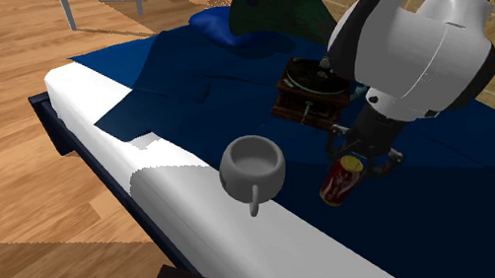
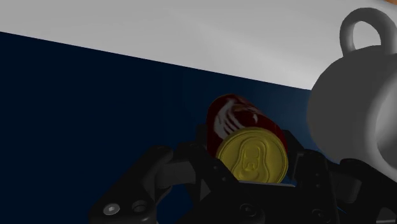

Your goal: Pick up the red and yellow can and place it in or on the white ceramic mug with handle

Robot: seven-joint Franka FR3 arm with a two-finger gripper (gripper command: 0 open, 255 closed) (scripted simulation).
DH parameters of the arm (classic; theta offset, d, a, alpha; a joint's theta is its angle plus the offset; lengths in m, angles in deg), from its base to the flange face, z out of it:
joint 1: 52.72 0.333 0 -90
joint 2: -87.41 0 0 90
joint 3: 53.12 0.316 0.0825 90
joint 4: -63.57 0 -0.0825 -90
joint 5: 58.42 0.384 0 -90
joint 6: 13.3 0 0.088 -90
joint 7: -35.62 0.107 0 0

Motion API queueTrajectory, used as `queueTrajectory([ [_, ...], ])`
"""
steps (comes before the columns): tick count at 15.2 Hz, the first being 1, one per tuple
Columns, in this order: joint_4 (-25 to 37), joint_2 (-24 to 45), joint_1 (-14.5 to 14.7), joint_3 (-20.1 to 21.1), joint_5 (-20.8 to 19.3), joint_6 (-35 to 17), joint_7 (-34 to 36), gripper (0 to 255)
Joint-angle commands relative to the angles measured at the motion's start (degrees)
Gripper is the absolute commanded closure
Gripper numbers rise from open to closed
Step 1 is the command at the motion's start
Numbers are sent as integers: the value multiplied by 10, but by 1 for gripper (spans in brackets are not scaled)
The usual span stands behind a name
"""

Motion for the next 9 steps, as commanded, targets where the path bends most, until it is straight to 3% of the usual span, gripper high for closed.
queueTrajectory([
  [1,-3,-15,1,-1,-2,12,3,255],
  [9,-5,-68,4,-6,-13,63,14,255],
])
